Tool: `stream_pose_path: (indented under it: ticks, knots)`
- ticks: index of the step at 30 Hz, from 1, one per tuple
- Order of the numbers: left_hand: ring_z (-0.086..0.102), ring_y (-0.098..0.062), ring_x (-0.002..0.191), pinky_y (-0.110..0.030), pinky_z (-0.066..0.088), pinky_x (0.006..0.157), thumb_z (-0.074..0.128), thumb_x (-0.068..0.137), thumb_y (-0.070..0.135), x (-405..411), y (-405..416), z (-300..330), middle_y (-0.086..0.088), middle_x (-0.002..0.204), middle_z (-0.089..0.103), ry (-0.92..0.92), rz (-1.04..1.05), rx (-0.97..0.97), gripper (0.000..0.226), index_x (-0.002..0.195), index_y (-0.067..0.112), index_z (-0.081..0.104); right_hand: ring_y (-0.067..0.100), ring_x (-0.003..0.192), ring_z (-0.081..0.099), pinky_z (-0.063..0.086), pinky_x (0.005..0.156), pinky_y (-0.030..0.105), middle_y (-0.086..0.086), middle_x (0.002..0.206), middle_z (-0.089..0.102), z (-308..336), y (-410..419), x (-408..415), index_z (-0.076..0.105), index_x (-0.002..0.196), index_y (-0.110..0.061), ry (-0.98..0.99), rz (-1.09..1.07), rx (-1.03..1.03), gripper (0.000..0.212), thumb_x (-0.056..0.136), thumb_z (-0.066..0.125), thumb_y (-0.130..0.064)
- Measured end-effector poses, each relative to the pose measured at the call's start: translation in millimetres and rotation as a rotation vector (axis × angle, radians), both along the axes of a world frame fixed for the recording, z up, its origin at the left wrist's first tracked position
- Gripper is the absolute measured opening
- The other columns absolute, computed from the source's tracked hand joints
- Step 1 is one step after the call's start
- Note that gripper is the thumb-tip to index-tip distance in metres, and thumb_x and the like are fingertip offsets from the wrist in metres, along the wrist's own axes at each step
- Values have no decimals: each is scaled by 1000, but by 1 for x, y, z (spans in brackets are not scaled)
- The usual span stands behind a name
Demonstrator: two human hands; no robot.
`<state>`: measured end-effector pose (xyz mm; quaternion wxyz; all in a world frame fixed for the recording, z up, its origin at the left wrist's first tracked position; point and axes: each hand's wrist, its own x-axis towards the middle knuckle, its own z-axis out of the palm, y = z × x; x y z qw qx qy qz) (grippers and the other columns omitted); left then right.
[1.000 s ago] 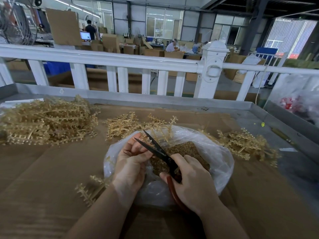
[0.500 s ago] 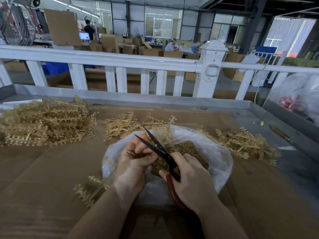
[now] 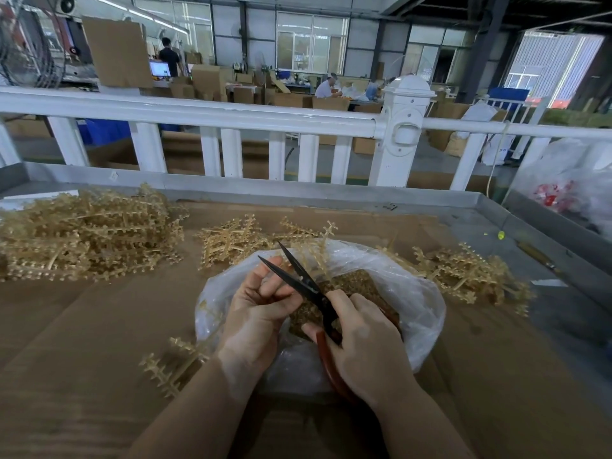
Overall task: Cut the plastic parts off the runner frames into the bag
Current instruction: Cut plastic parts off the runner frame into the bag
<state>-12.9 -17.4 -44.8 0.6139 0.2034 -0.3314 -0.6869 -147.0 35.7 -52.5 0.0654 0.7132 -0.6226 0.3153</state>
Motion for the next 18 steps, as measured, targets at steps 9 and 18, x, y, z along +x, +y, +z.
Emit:
stream_pose_path:
  ticks: [9, 18]
  knots:
    - [52, -14, 71, -25, 56, 74, 48, 61, -24, 3, 2, 1, -3, 73, 42, -6, -91, 10, 45, 96, 4, 55, 12, 71, 59, 51, 63, 24, -5, 80, 62, 2, -2, 0, 60, 104, -20, -39, 44, -27, 32, 85, 63, -46]
    - [67, -10, 70, -27, 54, 81, 49, 79, -19, -2, 2, 3, 5, 64, 65, -33, 30, 134, 37, 108, 3, 57, 11, 76, 58, 49, 65, 25, -8, 83, 61, 0, -3, -2, 61, 105, -24, -72, -24, -43, 37, 84, 58, -54]
